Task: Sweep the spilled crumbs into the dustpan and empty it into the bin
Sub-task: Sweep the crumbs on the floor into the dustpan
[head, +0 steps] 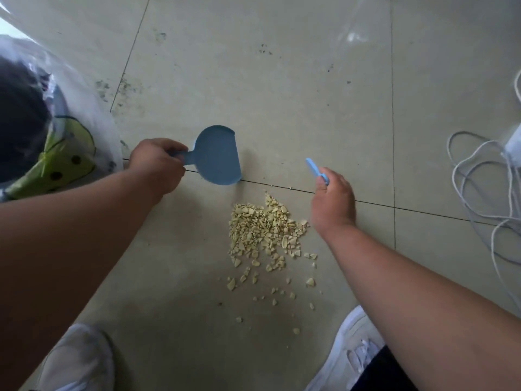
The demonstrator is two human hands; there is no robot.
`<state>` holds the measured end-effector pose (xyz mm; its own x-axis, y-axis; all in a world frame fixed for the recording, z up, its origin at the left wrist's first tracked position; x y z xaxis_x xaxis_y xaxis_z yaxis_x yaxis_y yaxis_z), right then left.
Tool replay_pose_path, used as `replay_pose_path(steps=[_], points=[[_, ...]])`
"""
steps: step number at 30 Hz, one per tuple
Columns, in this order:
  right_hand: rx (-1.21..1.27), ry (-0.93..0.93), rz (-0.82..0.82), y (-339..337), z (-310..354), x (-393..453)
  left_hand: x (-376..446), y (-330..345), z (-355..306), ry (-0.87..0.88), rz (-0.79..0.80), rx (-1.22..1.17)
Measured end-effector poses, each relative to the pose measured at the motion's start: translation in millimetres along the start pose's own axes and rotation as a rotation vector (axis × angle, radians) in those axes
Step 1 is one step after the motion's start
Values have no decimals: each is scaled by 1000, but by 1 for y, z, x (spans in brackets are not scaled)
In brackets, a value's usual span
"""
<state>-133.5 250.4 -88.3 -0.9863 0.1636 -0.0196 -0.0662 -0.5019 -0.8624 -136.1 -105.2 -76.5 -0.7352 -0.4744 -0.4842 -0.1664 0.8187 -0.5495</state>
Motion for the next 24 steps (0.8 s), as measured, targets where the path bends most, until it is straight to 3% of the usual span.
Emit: replay_pose_path(steps=[7, 12, 18, 24], points=[[-130, 175, 20, -13, -67, 38, 7, 27, -13, 19, 50, -4], [-95, -18, 79, 14, -38, -3, 8, 32, -12, 23, 56, 29], [-107, -234, 279, 50, 26, -67, 1, 21, -7, 75, 16, 102], [-55, -242, 312, 59, 58, -80, -9, 19, 2, 53, 45, 51]])
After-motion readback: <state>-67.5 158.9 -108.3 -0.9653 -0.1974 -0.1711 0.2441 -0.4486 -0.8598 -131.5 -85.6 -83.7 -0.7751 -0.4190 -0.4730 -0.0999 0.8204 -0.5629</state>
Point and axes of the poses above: each hand's wrist, its own x-axis towards the middle knuckle, its own y-axis out of the palm, z = x × y, the point moved 3 cm from there along x, towards the middle knuckle, and after that the axes turned 4 degrees about -y, right-handed, at the moved point
